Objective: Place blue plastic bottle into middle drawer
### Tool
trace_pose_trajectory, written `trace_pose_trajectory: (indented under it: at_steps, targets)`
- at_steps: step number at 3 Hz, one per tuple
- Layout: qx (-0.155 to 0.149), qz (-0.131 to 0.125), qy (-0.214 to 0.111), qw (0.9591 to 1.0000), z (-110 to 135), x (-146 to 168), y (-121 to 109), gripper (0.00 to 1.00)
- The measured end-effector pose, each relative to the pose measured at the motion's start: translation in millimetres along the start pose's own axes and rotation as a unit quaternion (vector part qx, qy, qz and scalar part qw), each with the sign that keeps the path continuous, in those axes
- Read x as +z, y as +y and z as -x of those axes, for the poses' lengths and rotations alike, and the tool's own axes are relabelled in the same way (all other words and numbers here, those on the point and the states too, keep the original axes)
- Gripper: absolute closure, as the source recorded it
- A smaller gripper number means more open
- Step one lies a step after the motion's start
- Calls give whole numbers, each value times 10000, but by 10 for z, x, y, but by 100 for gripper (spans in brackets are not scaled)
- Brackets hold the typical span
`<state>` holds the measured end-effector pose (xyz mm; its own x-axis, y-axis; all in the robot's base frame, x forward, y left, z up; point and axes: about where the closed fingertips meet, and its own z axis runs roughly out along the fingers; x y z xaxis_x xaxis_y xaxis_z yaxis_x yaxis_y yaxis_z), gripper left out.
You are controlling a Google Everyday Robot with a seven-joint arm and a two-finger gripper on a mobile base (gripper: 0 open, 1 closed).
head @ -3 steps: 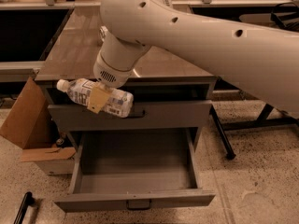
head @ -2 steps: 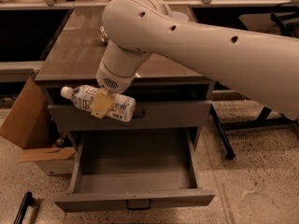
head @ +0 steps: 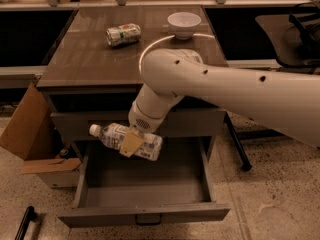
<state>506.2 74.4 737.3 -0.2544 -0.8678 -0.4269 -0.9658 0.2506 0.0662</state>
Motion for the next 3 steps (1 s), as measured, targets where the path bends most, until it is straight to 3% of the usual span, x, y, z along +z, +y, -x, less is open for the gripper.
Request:
trace_pose_trajectory:
  at_steps: [1,2,3]
  targets:
    - [273,228,49,9994,-374,291,55,100]
    - [606,603,196,9961,-732,689,102,100]
    - [632,601,188,9960,-780,755,88,100]
